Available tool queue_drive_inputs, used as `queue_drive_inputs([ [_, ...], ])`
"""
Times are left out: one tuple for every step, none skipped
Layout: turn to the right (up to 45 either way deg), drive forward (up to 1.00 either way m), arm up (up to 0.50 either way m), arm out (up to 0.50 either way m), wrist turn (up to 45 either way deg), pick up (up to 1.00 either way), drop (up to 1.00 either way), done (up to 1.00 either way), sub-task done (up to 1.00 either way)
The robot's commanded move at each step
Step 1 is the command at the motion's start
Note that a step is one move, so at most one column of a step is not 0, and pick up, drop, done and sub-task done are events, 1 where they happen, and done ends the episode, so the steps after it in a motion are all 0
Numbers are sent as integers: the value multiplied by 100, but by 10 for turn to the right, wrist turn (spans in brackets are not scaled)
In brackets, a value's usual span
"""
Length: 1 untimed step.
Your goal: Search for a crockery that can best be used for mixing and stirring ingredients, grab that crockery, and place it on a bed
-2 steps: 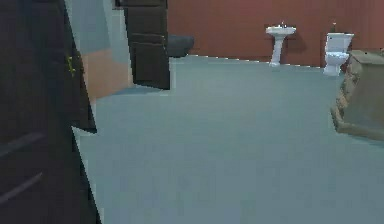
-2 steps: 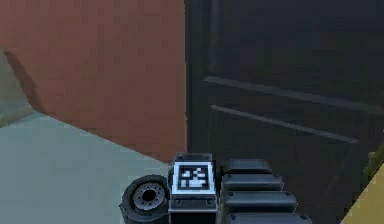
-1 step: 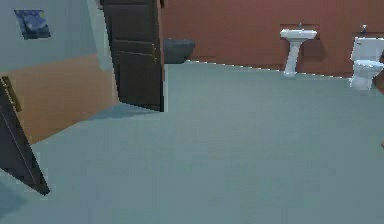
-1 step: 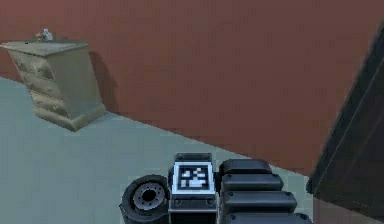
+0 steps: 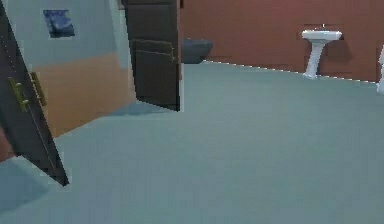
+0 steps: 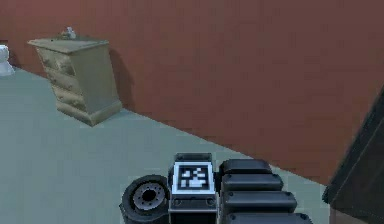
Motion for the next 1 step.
queue_drive_inputs([
  [-30,0,0,0,0,0,0,0,0],
])
